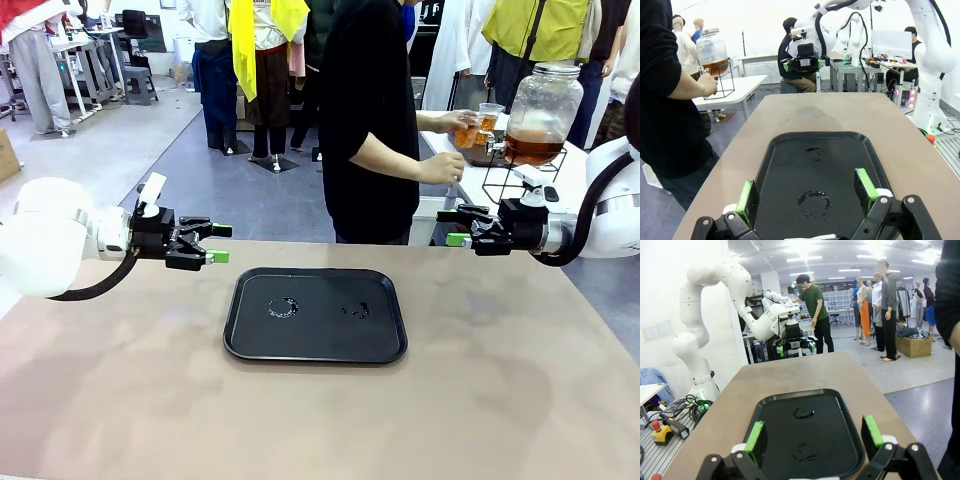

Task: Pour the drink into the iced cup.
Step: Open the gripper to release the iced cup you were holding.

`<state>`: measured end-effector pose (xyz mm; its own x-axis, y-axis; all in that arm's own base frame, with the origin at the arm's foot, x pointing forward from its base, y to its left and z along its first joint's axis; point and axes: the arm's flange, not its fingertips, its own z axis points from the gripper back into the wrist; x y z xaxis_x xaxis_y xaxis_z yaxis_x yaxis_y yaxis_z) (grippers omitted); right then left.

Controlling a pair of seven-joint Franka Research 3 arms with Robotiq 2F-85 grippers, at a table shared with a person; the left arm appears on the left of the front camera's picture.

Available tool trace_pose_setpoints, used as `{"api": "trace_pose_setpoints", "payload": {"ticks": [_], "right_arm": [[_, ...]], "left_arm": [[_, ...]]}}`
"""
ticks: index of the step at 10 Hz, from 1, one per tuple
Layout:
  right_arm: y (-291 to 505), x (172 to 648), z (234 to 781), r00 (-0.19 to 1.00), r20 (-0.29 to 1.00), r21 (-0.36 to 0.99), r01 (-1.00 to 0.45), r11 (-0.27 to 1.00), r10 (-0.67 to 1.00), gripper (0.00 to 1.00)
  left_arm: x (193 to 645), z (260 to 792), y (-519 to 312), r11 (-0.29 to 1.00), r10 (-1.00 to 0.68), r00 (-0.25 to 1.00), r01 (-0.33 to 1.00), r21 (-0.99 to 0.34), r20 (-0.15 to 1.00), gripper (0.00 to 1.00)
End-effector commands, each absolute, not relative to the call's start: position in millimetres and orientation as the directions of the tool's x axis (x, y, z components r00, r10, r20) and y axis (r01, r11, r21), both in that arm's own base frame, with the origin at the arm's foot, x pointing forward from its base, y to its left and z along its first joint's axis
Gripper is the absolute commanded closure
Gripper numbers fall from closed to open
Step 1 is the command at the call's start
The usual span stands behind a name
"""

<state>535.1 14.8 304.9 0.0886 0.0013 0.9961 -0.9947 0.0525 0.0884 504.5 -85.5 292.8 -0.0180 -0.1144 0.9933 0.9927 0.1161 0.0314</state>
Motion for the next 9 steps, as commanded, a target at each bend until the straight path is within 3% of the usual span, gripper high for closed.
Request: {"api": "trace_pose_setpoints", "payload": {"ticks": [1,9], "right_arm": [[15.1,536.2,308.3,0.082,0.997,0.081,-0.995,0.051,0.001,0.00],[15.1,536.2,308.3,0.082,0.997,0.081,-0.995,0.051,0.001,0.00]], "left_arm": [[506.4,295.3,-86.4,0.121,-0.119,-0.009,0.992,0.023,0.993,0.00],[506.4,295.3,-86.4,0.121,-0.119,-0.009,0.992,0.023,0.993,0.00]]}}
